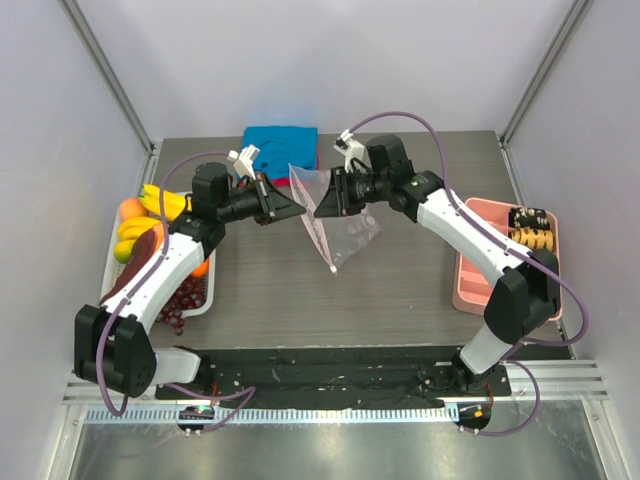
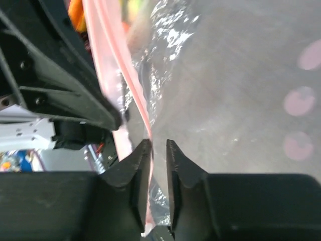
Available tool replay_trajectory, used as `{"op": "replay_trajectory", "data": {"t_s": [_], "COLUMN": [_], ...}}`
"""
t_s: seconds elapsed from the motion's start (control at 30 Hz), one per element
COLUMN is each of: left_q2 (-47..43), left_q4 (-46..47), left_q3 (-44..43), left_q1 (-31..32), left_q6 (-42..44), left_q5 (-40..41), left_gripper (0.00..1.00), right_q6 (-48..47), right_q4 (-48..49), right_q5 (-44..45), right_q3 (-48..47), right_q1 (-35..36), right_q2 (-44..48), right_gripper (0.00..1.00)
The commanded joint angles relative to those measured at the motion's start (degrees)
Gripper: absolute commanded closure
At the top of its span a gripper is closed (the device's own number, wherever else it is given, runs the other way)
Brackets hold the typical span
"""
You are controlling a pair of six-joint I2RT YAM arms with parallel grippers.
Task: Place the food in the zip-top bag and seal the zipper
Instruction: Open the zipper of the food storage bag at the center of the board.
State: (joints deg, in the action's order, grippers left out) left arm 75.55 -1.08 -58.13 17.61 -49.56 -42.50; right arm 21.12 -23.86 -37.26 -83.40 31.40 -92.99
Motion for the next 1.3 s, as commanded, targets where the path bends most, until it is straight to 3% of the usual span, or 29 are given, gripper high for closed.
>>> {"op": "replay_trajectory", "data": {"t_s": [0.0,0.17,0.23,0.33,0.53,0.77,0.9,1.0,1.03,1.1,1.13,1.17,1.2,1.27], "left_q2": [-2.6,-2.6,-2.6,-2.8,-1.8,1.0,3.3,3.4,3.5,3.0,2.3,1.6,1.0,-1.4], "left_q4": [-0.4,-2.2,-4.4,-12.8,-30.8,-39.7,-44.2,-45.7,-46.1,-46.9,-47.3,-47.7,-49.1,-51.6], "left_q3": [-0.7,-1.3,-1.9,-4.5,-11.6,-16.7,-19.5,-20.6,-21.1,-22.3,-22.6,-23.0,-23.8,-24.6], "left_q1": [0.0,0.0,-0.1,-0.6,-0.6,-0.6,-0.6,-0.6,-0.6,-0.6,-0.6,-0.6,-0.6,-0.7], "left_q6": [-1.2,-1.2,-0.2,5.3,20.8,29.1,33.7,35.9,36.3,37.0,37.1,37.7,38.7,41.3], "left_q5": [-0.6,0.0,0.7,3.6,18.1,20.3,26.5,24.5,20.4,16.1,14.4,14.6,14.7,18.0], "left_gripper": [1.00,1.00,1.00,1.00,1.00,1.00,1.00,0.98,0.81,0.65,0.47,0.40,0.27,0.13], "right_q6": [-5.4,-8.2,-9.9,-11.5,-12.2,-10.7,-8.6,-7.0,-6.9,-6.3,-5.8,-5.7,-5.2,-4.3], "right_q4": [-3.3,-4.6,-5.8,-8.4,-12.2,-15.3,-15.6,-16.1,-16.0,-15.7,-15.4,-14.6,-14.0,-13.0], "right_q5": [9.3,12.5,12.6,14.8,19.5,17.2,14.1,13.5,13.6,14.5,14.8,15.0,15.2,15.3], "right_q3": [-5.6,-6.1,-6.2,-7.0,-7.2,-7.1,-7.6,-6.5,-6.2,-5.3,-4.9,-4.2,-3.9,-2.2], "right_q1": [0.5,1.1,1.0,0.9,0.5,0.4,0.5,0.4,0.5,0.5,0.4,0.5,0.4,0.5], "right_q2": [0.7,1.1,1.5,3.0,9.1,14.0,16.5,17.6,17.6,17.0,16.7,16.4,16.0,15.6], "right_gripper": [0.77,0.85,0.99,0.99,0.99,0.99,0.99,0.99,0.99,0.99,0.99,0.99,0.99,0.99]}}
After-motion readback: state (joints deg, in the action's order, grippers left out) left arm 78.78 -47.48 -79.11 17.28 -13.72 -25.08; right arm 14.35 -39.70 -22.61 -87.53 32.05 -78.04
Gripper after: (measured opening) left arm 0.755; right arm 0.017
